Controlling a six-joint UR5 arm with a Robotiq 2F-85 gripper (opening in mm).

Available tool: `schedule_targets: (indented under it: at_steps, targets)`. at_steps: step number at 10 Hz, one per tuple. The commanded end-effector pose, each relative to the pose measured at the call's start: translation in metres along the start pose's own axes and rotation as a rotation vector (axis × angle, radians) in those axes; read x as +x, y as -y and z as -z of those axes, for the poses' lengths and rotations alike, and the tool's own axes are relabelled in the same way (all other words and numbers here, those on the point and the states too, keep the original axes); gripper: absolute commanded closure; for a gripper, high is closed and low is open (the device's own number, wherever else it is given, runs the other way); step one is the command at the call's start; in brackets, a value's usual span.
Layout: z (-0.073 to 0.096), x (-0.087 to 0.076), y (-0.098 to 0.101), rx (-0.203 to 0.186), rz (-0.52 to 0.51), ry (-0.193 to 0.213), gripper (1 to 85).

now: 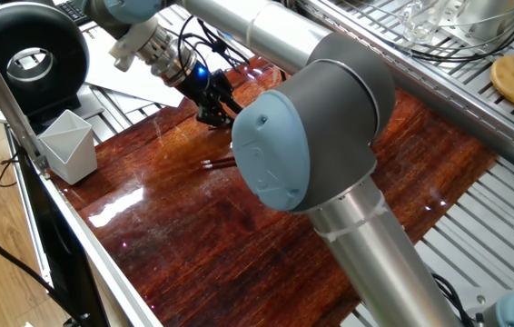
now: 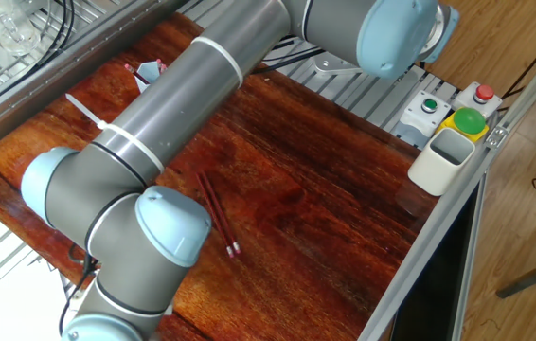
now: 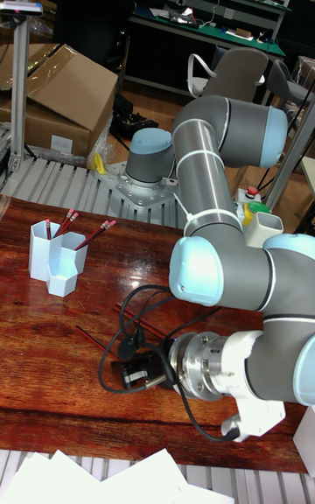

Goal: Put the pen into the pen holder

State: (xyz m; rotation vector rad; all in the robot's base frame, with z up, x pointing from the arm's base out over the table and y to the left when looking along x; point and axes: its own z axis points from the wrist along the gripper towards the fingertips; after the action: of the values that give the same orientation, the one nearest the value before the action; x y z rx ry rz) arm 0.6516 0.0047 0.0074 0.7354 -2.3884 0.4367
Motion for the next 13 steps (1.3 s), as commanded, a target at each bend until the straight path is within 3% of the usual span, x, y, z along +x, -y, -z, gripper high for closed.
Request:
schedule_targets:
  at_steps: [1, 3, 6, 7, 8, 10, 13]
  targets:
    - [-0.003, -0.002, -0.009, -0.019, -0.005, 0.005, 45.3]
    - [-0.005, -0.005, -0.012, -0.024, -0.005, 0.011, 47.0]
    - [-0.001, -0.006, -0.014, -0.019, -0.016, 0.015, 58.0]
    - [0.000, -0.013, -0.016, -0.004, -0.044, 0.036, 74.3]
    - [-0.001, -0.022, -0.018, 0.003, -0.064, 0.072, 84.7]
    - [0.018, -0.003, -0.011, 0.042, -0.051, 0.037, 84.7]
    - [0.054, 0.035, 0.017, 0.046, 0.024, 0.037, 84.7]
